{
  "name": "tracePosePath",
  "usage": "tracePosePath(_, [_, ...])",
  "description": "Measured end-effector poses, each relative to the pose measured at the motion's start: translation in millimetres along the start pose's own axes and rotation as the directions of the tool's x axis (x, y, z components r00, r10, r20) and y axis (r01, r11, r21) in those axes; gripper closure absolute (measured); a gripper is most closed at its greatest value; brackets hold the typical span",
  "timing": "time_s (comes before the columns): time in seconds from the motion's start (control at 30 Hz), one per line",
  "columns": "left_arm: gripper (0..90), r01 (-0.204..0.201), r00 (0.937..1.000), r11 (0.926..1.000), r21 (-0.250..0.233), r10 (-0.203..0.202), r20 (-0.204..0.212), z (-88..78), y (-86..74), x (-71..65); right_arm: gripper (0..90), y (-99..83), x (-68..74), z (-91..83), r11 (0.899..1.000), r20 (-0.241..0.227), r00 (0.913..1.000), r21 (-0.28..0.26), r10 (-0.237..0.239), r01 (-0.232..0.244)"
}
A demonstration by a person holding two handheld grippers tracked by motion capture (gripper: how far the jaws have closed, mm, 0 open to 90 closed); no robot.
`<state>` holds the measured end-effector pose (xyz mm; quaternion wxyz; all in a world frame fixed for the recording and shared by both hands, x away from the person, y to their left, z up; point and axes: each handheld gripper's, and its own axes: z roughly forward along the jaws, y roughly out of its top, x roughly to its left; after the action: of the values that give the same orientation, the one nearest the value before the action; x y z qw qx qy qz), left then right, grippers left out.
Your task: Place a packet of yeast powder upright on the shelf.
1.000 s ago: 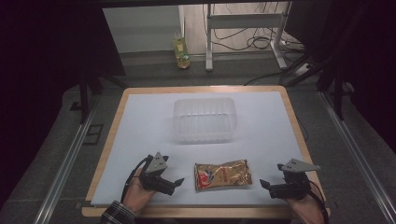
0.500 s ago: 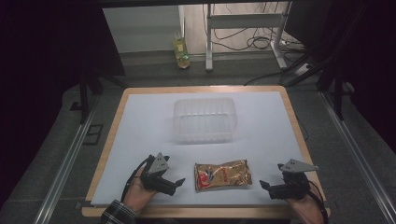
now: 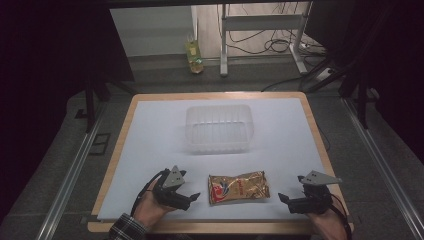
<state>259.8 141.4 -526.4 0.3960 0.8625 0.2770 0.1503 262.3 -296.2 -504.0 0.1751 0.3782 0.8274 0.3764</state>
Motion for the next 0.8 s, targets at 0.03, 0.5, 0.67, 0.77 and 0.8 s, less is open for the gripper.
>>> tracePosePath(0.03, [18.1, -0.002, 1.0, 1.0, -0.004, 0.002, 0.009, -0.9, 0.9, -1.0, 5.0, 0.0, 0.1, -0.1, 1.0, 0.0, 1.0, -0.001, 0.002, -0.002])
tracePosePath(0.5, [49.7, 0.031, 0.9974, 0.9979, -0.057, -0.027, 0.067, -0.8, 8.4, -1.4, 5.0, -0.4, 0.6, 0.5, 1.0, 0.003, 1.0, 0.009, -0.004, 0.004])
tracePosePath(0.67, [63.9, 0.026, 0.9967, 0.9983, -0.051, -0.022, 0.078, 6.4, 12.5, -3.7, 5.0, -0.7, 0.7, 0.1, 1.0, 0.004, 1.0, 0.01, -0.004, 0.004])
tracePosePath(0.77, [72.6, 0.022, 0.9964, 0.9985, -0.049, -0.018, 0.082, 9.2, 15.0, -5.6, 5.0, -1.1, 0.7, 0.3, 1.0, 0.005, 1.0, 0.013, -0.002, 0.002])
tracePosePath(0.8, [75.7, 0.02, 0.9962, 0.9987, -0.047, -0.016, 0.085, 10.2, 15.9, -6.2, 5.1, -1.1, 0.7, 0.3, 1.0, 0.005, 1.0, 0.013, -0.003, 0.003])
